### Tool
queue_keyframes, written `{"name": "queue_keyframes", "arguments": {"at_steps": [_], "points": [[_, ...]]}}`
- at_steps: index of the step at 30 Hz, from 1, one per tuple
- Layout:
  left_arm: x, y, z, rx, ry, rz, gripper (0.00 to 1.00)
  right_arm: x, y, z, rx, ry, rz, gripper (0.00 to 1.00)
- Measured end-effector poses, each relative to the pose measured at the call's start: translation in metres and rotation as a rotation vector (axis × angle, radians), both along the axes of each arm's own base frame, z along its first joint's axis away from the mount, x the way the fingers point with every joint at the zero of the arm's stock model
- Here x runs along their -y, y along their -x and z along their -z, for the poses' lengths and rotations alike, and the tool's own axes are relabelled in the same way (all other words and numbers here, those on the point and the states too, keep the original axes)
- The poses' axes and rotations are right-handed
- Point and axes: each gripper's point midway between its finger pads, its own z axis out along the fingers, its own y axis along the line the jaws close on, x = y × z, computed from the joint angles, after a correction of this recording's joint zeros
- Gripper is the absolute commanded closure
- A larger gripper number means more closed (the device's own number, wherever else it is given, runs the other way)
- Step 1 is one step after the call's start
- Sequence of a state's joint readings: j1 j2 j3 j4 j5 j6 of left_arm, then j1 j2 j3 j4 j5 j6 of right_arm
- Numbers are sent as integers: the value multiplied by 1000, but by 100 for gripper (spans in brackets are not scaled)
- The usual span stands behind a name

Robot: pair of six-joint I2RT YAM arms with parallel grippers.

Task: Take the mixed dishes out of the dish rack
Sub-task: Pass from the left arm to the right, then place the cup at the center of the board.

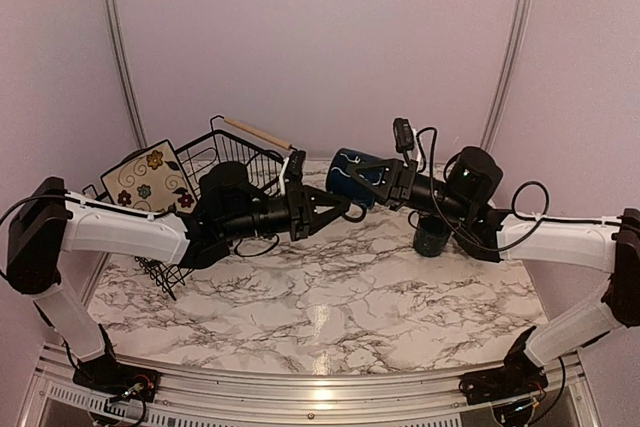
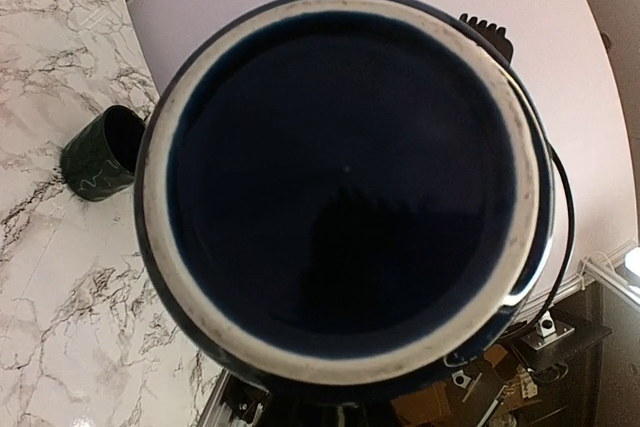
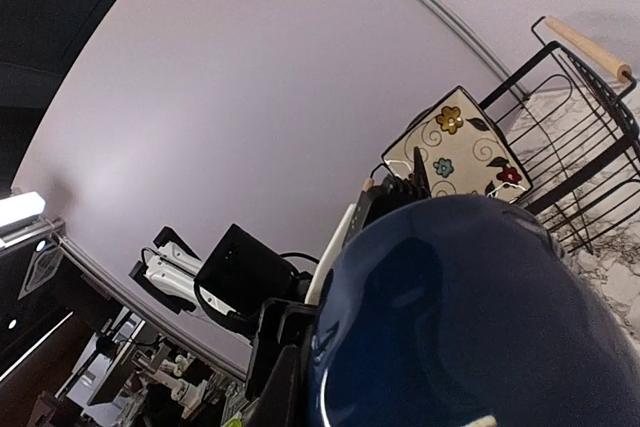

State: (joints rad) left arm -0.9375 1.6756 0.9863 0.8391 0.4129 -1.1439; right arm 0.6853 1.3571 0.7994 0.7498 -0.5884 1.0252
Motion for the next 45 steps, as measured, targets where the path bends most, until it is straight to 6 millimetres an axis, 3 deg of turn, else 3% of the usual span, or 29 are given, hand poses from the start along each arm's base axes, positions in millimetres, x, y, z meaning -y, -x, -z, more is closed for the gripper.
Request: {"name": "queue_keyframes", "arguments": {"at_steps": [4, 7, 9, 14, 18, 24, 33, 38, 45], "points": [[1, 1, -2, 58, -40, -9, 36, 2, 3, -2, 19, 15, 2, 100], [-7, -2, -7, 108, -88, -49, 18, 7, 0, 7, -5, 64, 37, 100], [-15, -5, -13, 147, -119, -86, 13, 13, -2, 11, -9, 97, 65, 100], [-39, -11, -28, 239, -196, -184, 11, 42, -8, 12, 15, 187, 173, 100], [-57, -15, -32, 296, -270, -256, 10, 70, -16, 31, 4, 339, 293, 100], [-71, -20, -26, 345, -365, -311, 10, 109, -27, 90, -100, 697, 436, 100], [-72, -24, -29, 390, -411, -321, 10, 165, -9, 190, -318, 1181, 451, 100], [-74, -25, -26, 393, -426, -324, 10, 191, -6, 217, -400, 1317, 476, 100], [-79, -24, -26, 395, -448, -336, 10, 217, -16, 246, -494, 1357, 504, 100]]}}
